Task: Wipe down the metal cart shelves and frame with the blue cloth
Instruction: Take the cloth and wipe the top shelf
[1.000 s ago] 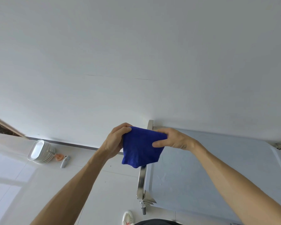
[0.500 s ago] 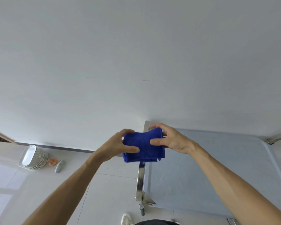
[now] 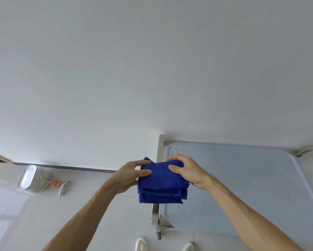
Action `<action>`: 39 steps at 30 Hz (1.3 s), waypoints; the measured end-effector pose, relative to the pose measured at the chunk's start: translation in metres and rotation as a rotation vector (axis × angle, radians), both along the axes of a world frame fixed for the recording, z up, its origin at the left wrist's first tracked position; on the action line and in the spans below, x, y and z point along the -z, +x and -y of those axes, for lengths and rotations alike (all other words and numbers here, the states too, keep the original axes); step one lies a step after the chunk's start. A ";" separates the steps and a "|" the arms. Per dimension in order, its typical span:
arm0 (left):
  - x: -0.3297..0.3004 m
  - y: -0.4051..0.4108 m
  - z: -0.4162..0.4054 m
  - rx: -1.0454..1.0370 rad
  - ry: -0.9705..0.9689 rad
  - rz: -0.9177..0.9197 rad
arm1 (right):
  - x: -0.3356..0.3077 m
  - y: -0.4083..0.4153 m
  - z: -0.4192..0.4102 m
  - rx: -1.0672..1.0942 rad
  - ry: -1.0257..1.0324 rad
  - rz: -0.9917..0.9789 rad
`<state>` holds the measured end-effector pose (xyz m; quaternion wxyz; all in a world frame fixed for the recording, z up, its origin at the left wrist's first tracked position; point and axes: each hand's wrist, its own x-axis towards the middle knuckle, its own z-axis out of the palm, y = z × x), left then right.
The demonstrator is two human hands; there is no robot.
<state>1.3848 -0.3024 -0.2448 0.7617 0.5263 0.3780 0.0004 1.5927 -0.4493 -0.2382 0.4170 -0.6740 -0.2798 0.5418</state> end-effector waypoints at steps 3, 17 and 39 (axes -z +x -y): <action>0.028 0.004 0.016 -0.024 0.318 -0.105 | 0.027 -0.013 0.004 -0.078 -0.089 0.335; 0.083 -0.053 0.086 -0.149 0.194 -0.106 | 0.064 -0.104 -0.022 0.261 -0.132 0.401; 0.116 0.005 0.120 -0.289 -0.168 -0.125 | 0.099 -0.094 -0.076 0.237 -0.044 0.862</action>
